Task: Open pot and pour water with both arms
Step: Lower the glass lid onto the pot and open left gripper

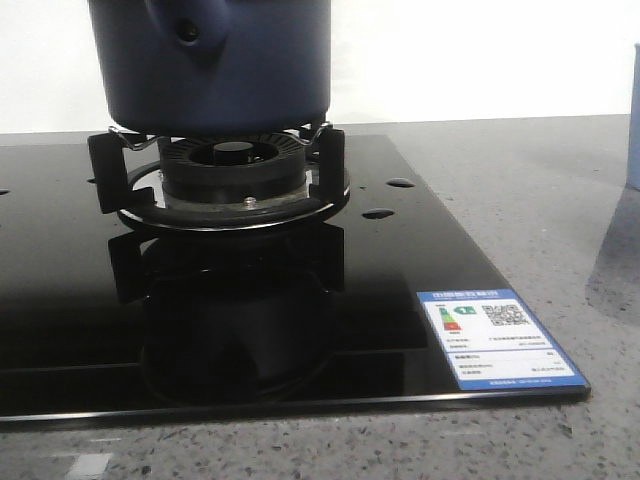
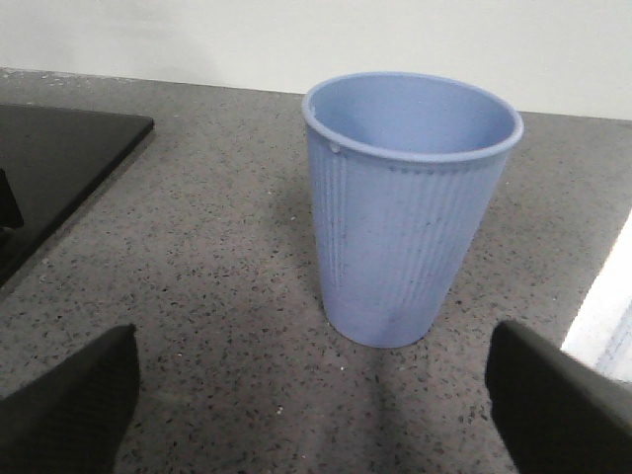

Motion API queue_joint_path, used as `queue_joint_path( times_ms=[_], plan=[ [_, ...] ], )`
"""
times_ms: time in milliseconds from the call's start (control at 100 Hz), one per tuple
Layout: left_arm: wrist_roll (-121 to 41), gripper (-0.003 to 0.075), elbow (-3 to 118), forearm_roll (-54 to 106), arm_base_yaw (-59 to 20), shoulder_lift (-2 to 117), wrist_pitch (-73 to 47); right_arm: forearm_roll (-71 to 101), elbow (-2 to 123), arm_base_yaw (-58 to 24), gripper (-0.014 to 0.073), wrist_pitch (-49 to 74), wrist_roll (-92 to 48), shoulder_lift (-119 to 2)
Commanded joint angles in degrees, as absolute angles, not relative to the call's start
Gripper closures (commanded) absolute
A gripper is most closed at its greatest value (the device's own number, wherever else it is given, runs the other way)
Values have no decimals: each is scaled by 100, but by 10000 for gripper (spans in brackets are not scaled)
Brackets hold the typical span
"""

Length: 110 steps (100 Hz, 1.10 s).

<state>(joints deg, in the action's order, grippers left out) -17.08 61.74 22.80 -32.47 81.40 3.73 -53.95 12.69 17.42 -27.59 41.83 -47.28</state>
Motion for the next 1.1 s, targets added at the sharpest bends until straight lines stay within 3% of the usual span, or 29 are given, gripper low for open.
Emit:
queue_joint_path(
  times_ms=[0,580,650,800,1090],
  plan=[
    [-1664,340,6392,2318,-3261,7949,975,-5312,1410,1728,-50,-3047,4178,-4679],
    [-1664,339,6404,2318,-3261,8005,888,-5312,1410,1728,-50,-3047,4178,-4679],
    [-1664,309,6404,2318,-3261,8005,865,-5312,1410,1728,-50,-3047,4178,-4679],
    [-1664,171,6404,2276,-3261,8005,865,-5312,1410,1728,-50,-3047,4178,-4679],
    [-1664,163,6404,2276,-3261,7901,875,-5312,1410,1728,-50,-3047,4178,-4679]
  ],
)
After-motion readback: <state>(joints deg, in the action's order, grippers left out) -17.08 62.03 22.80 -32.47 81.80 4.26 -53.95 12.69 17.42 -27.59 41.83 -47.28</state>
